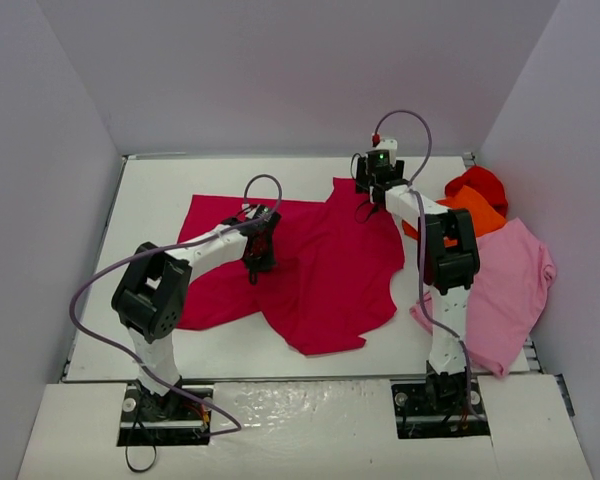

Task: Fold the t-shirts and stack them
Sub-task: Flatten out the tshirt

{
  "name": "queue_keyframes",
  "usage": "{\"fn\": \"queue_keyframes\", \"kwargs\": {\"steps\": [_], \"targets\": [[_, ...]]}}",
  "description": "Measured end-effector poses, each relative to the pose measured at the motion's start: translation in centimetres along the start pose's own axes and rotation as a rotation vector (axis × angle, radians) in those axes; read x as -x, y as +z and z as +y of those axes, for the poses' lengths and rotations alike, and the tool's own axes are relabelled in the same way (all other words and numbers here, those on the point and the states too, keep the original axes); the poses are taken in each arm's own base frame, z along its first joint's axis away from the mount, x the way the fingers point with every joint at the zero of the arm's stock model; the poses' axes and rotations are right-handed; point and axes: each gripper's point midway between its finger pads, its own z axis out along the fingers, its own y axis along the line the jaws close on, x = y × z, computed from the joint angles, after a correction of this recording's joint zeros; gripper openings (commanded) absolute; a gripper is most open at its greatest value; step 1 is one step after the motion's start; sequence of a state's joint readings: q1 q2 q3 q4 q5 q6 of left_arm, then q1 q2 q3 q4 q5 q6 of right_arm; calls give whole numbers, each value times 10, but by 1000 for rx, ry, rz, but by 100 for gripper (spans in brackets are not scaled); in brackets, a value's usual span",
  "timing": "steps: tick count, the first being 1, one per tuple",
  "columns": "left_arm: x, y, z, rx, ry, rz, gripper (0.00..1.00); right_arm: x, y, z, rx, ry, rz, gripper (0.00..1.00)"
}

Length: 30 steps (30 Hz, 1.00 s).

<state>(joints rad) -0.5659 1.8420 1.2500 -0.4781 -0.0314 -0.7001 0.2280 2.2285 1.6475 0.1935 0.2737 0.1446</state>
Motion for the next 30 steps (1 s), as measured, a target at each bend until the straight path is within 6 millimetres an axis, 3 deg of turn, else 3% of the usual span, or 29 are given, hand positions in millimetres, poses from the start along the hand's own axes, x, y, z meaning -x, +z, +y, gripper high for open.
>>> {"fn": "queue_keyframes", "kwargs": {"steps": [2, 5, 8, 10, 15, 20, 24, 30], "targets": [[4, -2, 0, 5, 10, -8, 0, -8, -23, 1, 17, 15, 20, 66], [18, -11, -4, 5, 30, -36, 0, -11, -64, 13, 65, 26, 16, 53], [45, -24, -14, -14, 36, -89, 0, -17, -104, 40, 131, 19, 4, 16], [63, -32, -17, -28, 29, -123, 0, -22, -128, 64, 191, 22, -7, 1], [98, -28, 5, -22, -46, -148, 0, -69, -175, 94, 284, -2, 57, 0], [115, 3, 54, 45, -145, -97, 0, -99, -191, 86, 292, -5, 117, 0], [120, 26, 75, 104, -161, -46, 0, -103, -202, 81, 295, -7, 123, 0], [140, 42, 64, 116, -122, -52, 0, -99, -224, 89, 340, -13, 99, 0]]}}
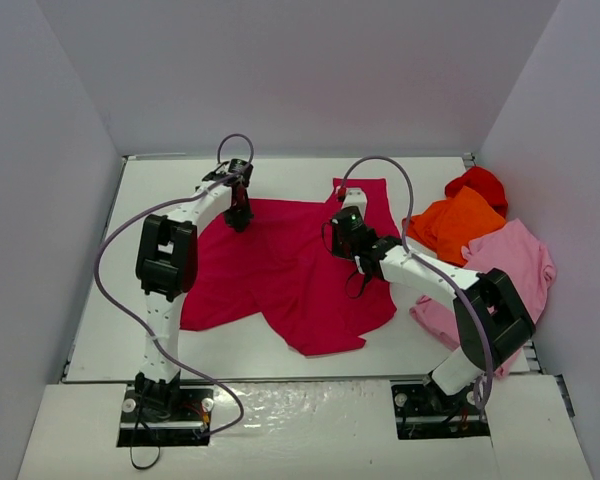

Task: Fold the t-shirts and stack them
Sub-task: Flatten out the tshirt

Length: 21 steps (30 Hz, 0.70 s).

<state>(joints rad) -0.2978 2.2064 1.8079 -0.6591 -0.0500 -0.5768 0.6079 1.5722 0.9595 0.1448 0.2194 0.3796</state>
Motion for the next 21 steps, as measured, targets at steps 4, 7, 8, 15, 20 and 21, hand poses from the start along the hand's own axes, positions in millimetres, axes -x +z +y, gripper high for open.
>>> {"fn": "queue_keyframes", "kwargs": {"steps": [4, 7, 8, 15, 20, 21], "targets": [[11, 12, -8, -5, 1, -3, 0, -8, -9, 10, 26, -13, 9, 0], [16, 19, -9, -9, -6, 11, 0, -15, -13, 16, 38, -26, 20, 0], [17, 20, -9, -12, -10, 16, 0, -17, -14, 18, 43, -33, 26, 0], [29, 26, -5, -21, -31, 32, 0, -18, -29, 28, 71, -54, 27, 0], [45, 32, 4, -20, -36, 16, 0, -15, -50, 47, 132, -73, 6, 0], [49, 33, 7, -19, -38, 13, 0, -16, -55, 54, 150, -79, 2, 0]]}}
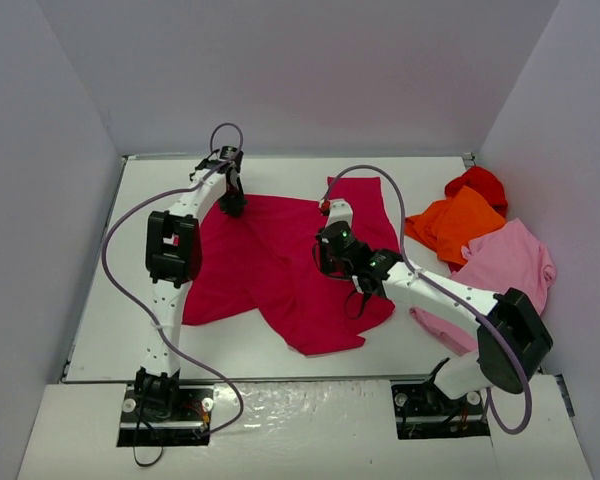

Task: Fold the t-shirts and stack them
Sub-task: Flatten out the tshirt

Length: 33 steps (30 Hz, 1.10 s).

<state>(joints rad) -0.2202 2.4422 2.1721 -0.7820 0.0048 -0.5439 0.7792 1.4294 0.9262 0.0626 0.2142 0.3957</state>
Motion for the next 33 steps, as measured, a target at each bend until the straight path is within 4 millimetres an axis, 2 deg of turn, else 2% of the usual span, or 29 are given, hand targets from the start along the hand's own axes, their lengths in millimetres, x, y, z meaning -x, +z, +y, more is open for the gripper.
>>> {"fn": "queue_keyframes", "kwargs": {"steps": [3, 6, 7, 8, 10, 11, 13, 15, 17, 18, 20, 24, 27, 30, 33], "targets": [[15, 5, 7, -3, -4, -22, 0, -8, -13, 25, 63, -16, 3, 0], [29, 9, 14, -11, -18, -50, 0, -26, -22, 45, 112, -39, 33, 0], [33, 10, 17, -14, -22, -58, 3, -34, -24, 50, 125, -46, 46, 0], [36, 11, 20, -17, -25, -64, 11, -41, -26, 54, 132, -52, 60, 0], [42, 12, 25, -18, -30, -76, 38, -55, -27, 57, 138, -64, 88, 0], [45, 12, 28, -19, -31, -82, 47, -62, -28, 58, 139, -70, 102, 0], [50, 13, 31, -22, -26, -99, 58, -71, -28, 61, 140, -77, 120, 0], [54, 12, 34, -25, -18, -117, 63, -77, -28, 64, 139, -83, 131, 0], [51, 10, 36, -22, -14, -124, 70, -83, -27, 67, 136, -92, 140, 0], [47, 7, 38, -19, -12, -118, 73, -86, -27, 68, 136, -98, 146, 4], [39, 2, 42, -18, -14, -116, 75, -92, -26, 70, 136, -106, 159, 20], [31, -18, 44, -33, -23, -124, 76, -98, -26, 72, 131, -102, 172, 43], [27, -40, 40, -81, -46, -160, 75, -100, -25, 72, 126, -87, 176, 43], [4, -74, 38, -142, -83, -166, 75, -105, -20, 70, 105, -91, 185, 43], [-21, -104, 37, -201, -124, -177, 74, -120, -8, 64, 68, -115, 216, 42]]}}
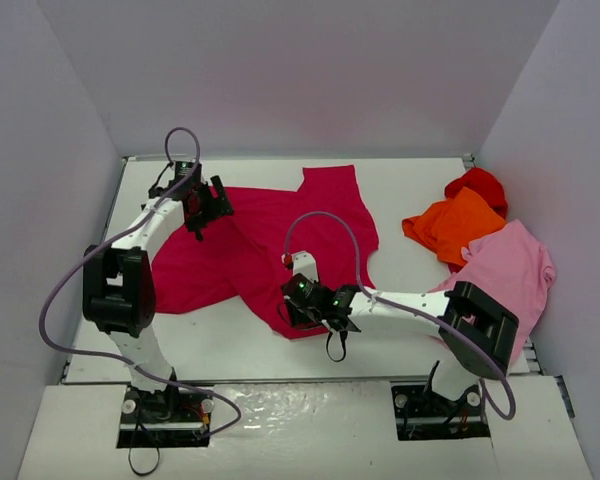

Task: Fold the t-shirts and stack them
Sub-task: Flatten out the tshirt

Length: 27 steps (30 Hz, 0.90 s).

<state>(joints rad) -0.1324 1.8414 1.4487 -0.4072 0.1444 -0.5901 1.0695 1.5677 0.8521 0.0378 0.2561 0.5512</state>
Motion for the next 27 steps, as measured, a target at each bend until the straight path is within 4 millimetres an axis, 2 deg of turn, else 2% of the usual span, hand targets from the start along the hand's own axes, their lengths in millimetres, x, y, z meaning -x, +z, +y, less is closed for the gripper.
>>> {"fn": "queue_keyframes", "kwargs": {"steps": [4, 7, 10, 11, 12, 22, 27], "targets": [[-44, -17, 0, -53, -34, 51, 71, -24, 19, -8, -47, -31, 66, 42], [-88, -13, 9, -33, -26, 145, 70, -20, 26, -6, -55, -35, 54, 39], [-119, -11, 15, -12, -7, 212, 68, -16, 31, -3, -58, -36, 42, 17], [-125, -10, 15, -10, -3, 224, 66, -15, 32, -3, -57, -37, 37, 0], [-130, -10, 16, -9, 1, 235, 66, -14, 33, -1, -53, -37, 33, 0], [-131, -5, 12, -32, 2, 235, 63, -16, 29, 1, -49, -49, 42, 0], [-137, 1, 13, -31, -1, 254, 61, -20, 4, 5, -47, -79, 52, 0]]}}
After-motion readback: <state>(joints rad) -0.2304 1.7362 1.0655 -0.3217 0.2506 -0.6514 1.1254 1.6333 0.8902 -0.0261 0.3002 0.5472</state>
